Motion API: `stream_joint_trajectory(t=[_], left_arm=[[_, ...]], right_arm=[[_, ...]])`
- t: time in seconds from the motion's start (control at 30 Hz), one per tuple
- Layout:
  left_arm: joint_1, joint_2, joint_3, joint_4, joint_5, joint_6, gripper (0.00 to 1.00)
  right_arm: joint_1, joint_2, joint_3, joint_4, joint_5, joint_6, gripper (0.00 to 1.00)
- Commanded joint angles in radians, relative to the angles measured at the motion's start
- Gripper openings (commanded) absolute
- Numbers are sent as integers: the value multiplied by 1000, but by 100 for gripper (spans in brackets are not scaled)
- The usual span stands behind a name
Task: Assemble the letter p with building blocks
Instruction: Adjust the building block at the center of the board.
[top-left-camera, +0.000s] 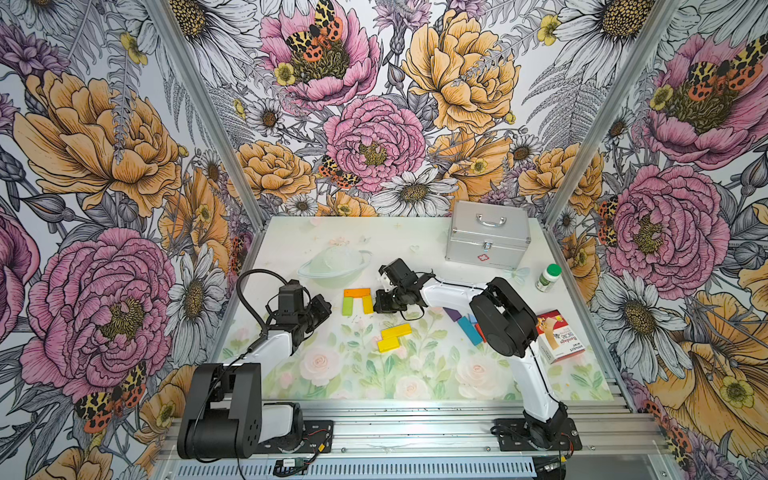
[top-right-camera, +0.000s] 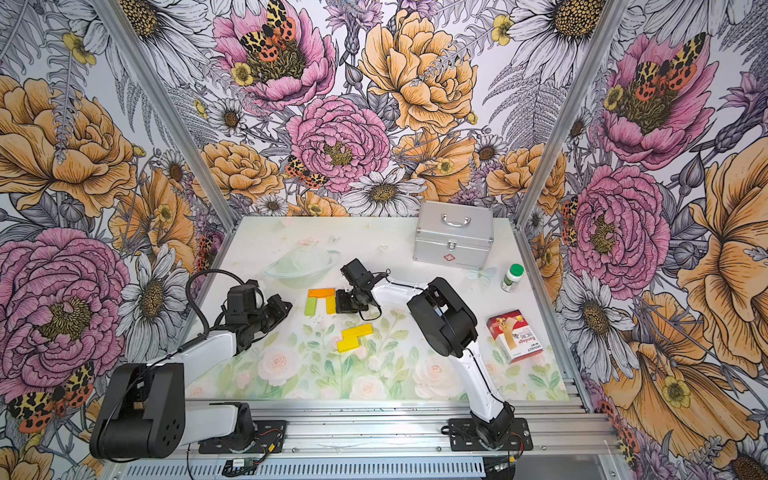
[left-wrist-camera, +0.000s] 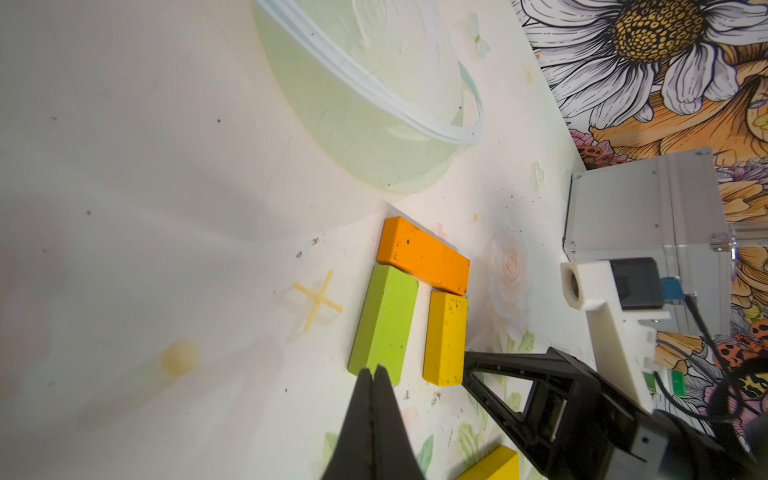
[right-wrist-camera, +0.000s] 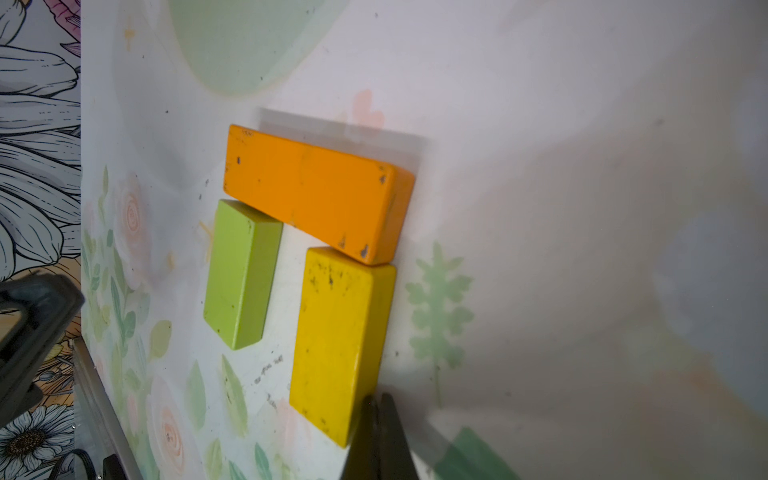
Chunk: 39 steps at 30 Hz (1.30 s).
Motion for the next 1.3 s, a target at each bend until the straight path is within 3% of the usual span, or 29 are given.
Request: stream_joint_trajectory(t=[0.0,0.33,0.73,1.27], left_arm=[[14,-10,-18,3,22,26,0],[2,5,-31,2,29,30,0],[-114,87,-37,43,2,-3,0],[-150,184,-7,79,-2,-5,0]], right_arm=[[8,30,-5,-13,10,2,0],[5,-1,-27,-12,21,-2,0],[5,-46,-82,-11,18,-4,0],[47,-75,-108,-10,-21,-6,0]])
